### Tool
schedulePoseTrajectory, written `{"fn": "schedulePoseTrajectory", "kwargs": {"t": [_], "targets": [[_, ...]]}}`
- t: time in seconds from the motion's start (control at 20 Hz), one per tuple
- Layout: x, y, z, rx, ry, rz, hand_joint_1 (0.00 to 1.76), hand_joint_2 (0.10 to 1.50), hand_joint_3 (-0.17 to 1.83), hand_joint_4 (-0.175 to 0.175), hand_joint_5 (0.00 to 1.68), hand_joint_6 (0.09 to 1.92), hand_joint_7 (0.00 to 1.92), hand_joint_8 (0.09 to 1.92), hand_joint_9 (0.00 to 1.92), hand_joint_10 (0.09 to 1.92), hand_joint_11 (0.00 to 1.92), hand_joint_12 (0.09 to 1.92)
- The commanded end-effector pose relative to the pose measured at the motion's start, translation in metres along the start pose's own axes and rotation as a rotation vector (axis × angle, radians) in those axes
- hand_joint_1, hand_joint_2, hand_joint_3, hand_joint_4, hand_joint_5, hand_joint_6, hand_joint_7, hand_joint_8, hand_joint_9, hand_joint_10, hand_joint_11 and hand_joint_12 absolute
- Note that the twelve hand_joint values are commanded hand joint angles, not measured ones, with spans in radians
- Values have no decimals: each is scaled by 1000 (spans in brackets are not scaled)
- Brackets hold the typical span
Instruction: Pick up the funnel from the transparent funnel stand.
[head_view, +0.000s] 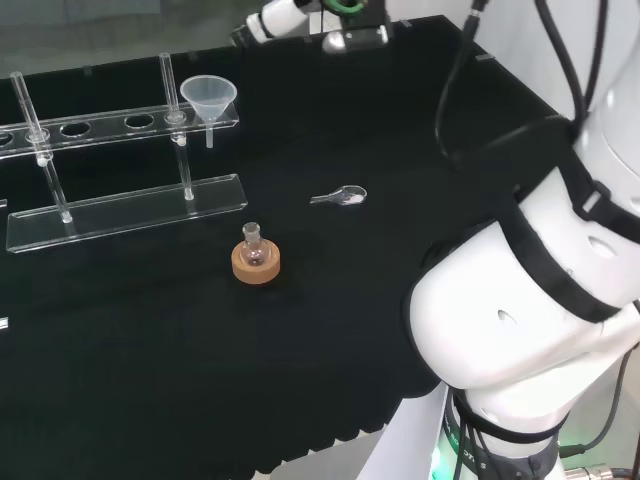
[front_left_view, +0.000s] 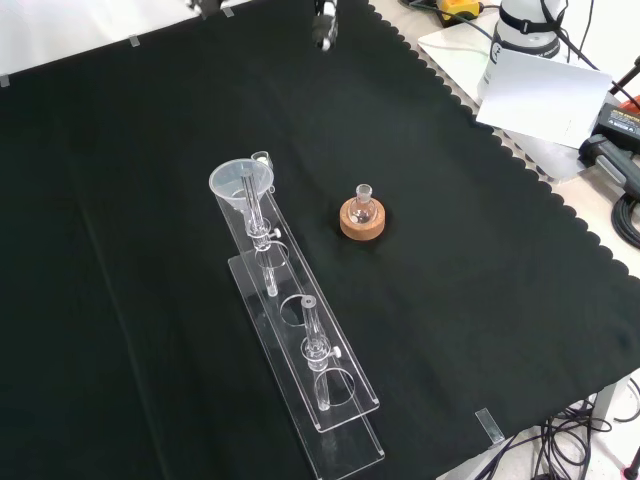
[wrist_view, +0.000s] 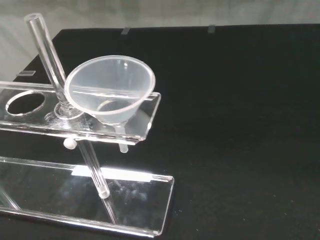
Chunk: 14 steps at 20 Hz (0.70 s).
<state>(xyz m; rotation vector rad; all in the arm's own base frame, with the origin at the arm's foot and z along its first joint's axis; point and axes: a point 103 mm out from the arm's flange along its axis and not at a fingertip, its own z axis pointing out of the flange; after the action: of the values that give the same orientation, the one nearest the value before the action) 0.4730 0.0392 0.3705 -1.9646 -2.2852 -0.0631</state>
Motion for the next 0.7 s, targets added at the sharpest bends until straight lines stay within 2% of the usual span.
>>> {"fn": "schedulePoseTrajectory", "kwargs": {"t": [0.05, 0.35, 0.7], "targets": [[73, 77, 30, 85, -76, -57, 497, 581, 80, 26, 0, 87, 0, 87, 0, 87, 0, 87], [96, 97, 51, 112, -81, -65, 511, 584, 76, 24, 0, 87, 0, 87, 0, 87, 0, 87], [95, 93, 69, 170, -64, -55, 524, 589, 74, 23, 0, 87, 0, 87, 0, 87, 0, 87]]}}
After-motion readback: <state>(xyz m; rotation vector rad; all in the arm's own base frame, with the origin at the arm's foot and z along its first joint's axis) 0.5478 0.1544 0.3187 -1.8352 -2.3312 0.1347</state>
